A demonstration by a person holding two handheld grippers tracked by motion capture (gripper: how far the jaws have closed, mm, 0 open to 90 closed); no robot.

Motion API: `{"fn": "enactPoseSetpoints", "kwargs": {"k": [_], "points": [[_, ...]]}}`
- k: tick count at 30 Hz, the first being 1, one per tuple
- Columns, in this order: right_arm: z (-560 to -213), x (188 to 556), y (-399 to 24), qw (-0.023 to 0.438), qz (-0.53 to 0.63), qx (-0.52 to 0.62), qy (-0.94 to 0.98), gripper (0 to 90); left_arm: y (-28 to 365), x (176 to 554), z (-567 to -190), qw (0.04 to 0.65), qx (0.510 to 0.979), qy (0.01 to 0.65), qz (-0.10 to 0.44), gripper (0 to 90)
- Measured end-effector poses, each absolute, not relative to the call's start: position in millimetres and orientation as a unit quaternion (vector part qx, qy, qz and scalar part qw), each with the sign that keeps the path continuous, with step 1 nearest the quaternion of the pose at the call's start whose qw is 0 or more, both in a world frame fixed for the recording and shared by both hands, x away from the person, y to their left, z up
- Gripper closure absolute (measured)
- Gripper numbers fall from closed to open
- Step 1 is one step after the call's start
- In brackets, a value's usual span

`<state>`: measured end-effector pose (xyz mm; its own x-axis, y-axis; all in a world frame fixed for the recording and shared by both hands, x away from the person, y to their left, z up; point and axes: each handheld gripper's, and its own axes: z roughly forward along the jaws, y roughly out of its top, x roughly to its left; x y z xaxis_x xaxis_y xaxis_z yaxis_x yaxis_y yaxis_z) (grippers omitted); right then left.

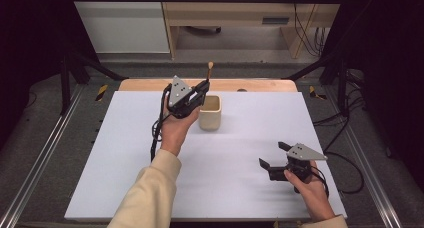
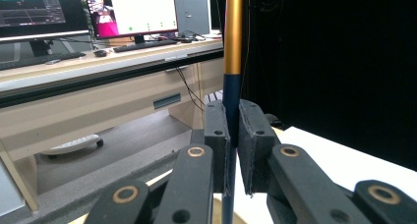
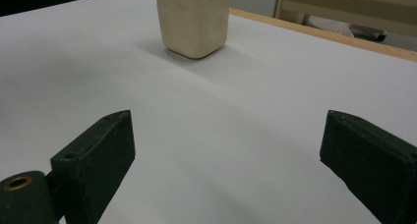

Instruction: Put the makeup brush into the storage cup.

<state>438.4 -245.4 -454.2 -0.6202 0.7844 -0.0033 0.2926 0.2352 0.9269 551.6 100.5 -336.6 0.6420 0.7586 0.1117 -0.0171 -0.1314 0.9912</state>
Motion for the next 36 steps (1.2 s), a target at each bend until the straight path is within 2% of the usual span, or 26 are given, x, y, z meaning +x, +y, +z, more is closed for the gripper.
{"fn": "enactPoseSetpoints", "kwargs": {"k": [16,36], "points": [[-453.6,437.3,-245.4,0.246,0.503,0.360,0.746,6.8,93.2,555.0,-343.3,0.601,0.677,0.277,0.324,82.9],[-455.3,436.6,-245.7,0.246,0.501,0.361,0.747,6.8,91.8,565.2,-351.7,0.622,0.649,0.299,0.319,82.9]]}}
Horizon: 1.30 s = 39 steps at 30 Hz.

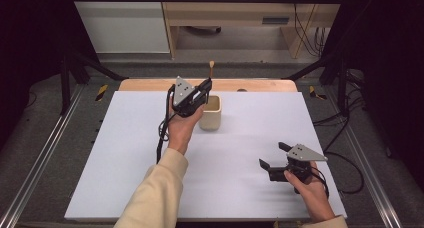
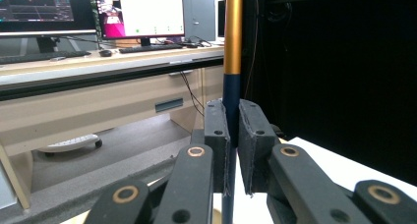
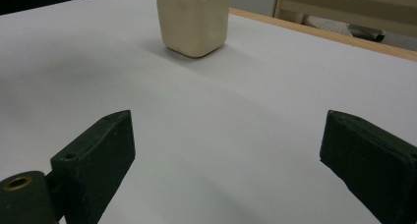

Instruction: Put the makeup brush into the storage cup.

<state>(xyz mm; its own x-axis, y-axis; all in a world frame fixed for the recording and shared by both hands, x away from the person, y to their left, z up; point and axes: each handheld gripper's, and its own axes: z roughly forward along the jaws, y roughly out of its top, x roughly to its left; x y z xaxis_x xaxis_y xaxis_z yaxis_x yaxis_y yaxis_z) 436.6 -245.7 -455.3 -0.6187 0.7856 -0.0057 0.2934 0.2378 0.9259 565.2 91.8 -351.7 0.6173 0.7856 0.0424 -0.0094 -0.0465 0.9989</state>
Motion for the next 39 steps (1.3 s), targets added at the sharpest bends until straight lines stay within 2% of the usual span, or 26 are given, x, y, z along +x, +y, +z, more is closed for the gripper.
{"fn": "enactPoseSetpoints", "kwargs": {"k": [18,39], "points": [[-456.3,436.7,-244.7,0.244,0.497,0.359,0.751,6.8,93.4,572.6,-369.3,0.625,0.642,0.314,0.314,82.9],[-456.7,436.9,-244.3,0.244,0.496,0.359,0.752,6.9,93.8,575.1,-378.3,0.619,0.650,0.304,0.319,82.9]]}}
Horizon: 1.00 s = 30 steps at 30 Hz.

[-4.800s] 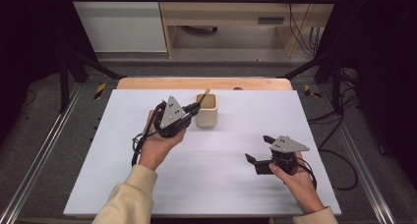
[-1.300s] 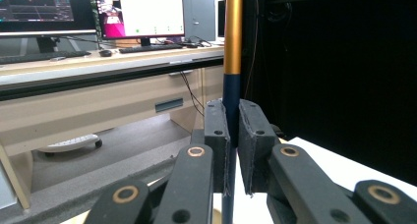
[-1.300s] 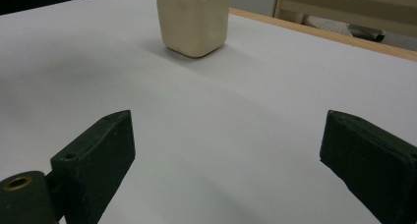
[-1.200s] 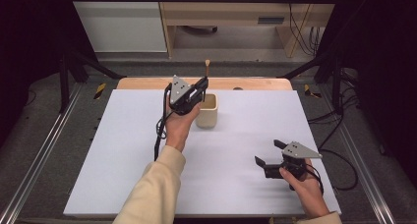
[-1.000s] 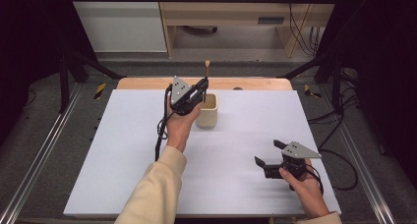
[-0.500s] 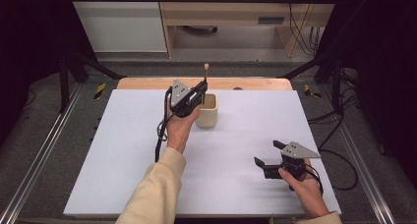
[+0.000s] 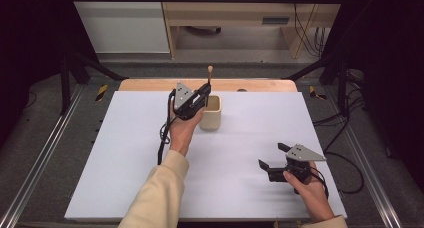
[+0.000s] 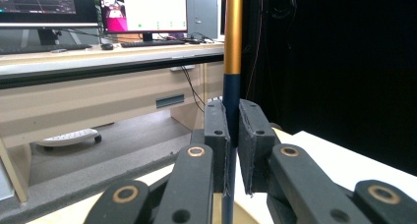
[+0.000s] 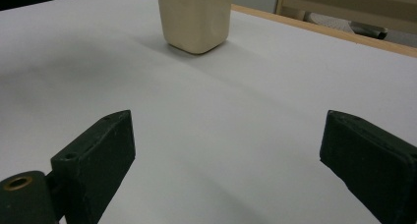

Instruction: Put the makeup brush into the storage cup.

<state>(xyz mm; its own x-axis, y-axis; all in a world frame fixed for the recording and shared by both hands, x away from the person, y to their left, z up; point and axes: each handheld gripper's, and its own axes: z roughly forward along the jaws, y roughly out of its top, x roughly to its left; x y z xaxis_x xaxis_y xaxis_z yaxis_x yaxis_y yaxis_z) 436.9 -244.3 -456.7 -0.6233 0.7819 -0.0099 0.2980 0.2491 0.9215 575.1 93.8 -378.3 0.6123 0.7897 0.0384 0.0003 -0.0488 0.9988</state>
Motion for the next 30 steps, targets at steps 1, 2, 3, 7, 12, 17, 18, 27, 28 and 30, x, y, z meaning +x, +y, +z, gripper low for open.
{"fn": "enactPoseSetpoints", "kwargs": {"k": [1,2,3,7,12,17,18,27,28,30], "points": [[-456.8,436.9,-244.3,0.244,0.496,0.359,0.752,6.9,94.1,575.4,-379.1,0.620,0.649,0.305,0.318,82.9],[-456.8,436.9,-244.3,0.244,0.496,0.359,0.752,6.9,94.2,575.5,-380.2,0.620,0.649,0.306,0.317,82.9],[-456.8,437.0,-244.3,0.244,0.496,0.358,0.752,6.9,94.2,575.7,-380.9,0.618,0.650,0.306,0.318,82.9],[-456.8,436.8,-244.2,0.243,0.497,0.359,0.752,6.9,94.8,575.9,-383.6,0.617,0.651,0.308,0.317,82.9],[-456.8,436.9,-244.4,0.241,0.498,0.362,0.750,6.9,95.3,576.0,-385.7,0.616,0.652,0.309,0.317,82.9],[-457.0,436.9,-244.0,0.241,0.498,0.361,0.751,6.9,95.6,576.1,-386.8,0.617,0.651,0.309,0.316,82.9],[-457.0,437.0,-244.0,0.241,0.498,0.361,0.751,6.9,95.7,576.1,-386.8,0.616,0.651,0.309,0.316,82.9],[-457.0,437.1,-244.2,0.240,0.498,0.361,0.751,6.9,94.1,576.8,-390.1,0.614,0.653,0.310,0.316,82.9],[-457.0,437.1,-244.2,0.240,0.498,0.361,0.751,6.9,93.9,577.1,-390.6,0.612,0.655,0.309,0.317,82.8],[-457.0,437.0,-244.0,0.239,0.499,0.362,0.750,6.9,94.1,577.7,-391.5,0.610,0.657,0.309,0.317,82.9]]}}
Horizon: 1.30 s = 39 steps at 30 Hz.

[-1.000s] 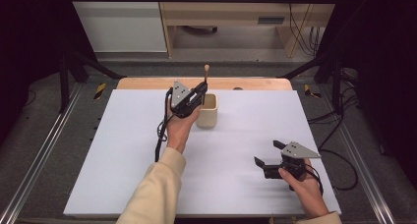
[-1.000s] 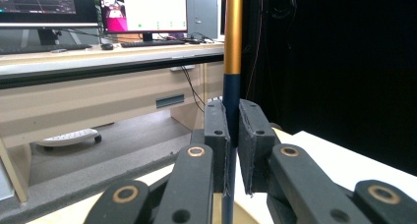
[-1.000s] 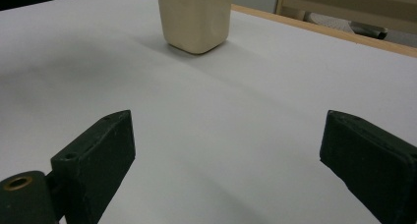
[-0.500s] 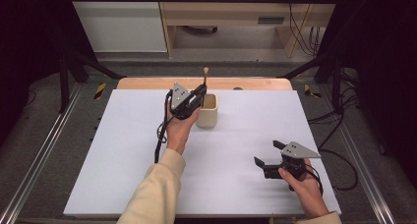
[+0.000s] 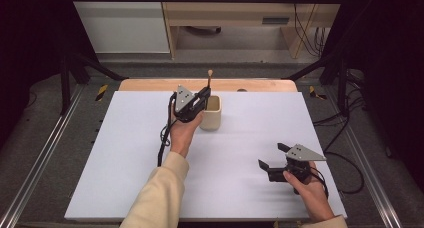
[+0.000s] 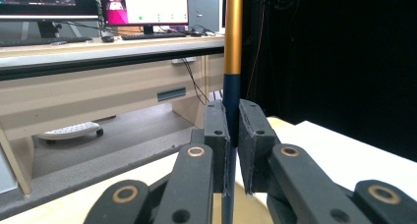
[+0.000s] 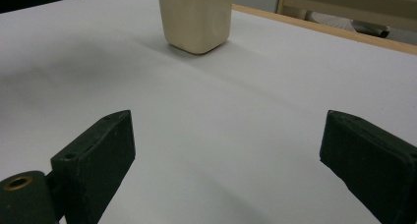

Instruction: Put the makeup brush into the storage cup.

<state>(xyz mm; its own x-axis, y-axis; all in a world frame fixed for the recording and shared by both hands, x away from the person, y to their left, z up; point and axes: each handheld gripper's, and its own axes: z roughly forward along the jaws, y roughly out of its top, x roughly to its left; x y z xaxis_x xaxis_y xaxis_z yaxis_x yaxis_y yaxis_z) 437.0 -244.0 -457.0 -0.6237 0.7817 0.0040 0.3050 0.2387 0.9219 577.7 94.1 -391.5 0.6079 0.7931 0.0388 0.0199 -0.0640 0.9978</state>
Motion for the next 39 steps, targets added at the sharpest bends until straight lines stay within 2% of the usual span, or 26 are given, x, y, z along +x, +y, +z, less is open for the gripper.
{"fn": "enactPoseSetpoints", "kwargs": {"k": [39], "points": [[-457.6,437.1,-243.3,0.238,0.497,0.359,0.754,7.0,94.0,578.9,-409.5,0.598,0.666,0.325,0.305,82.8]]}}
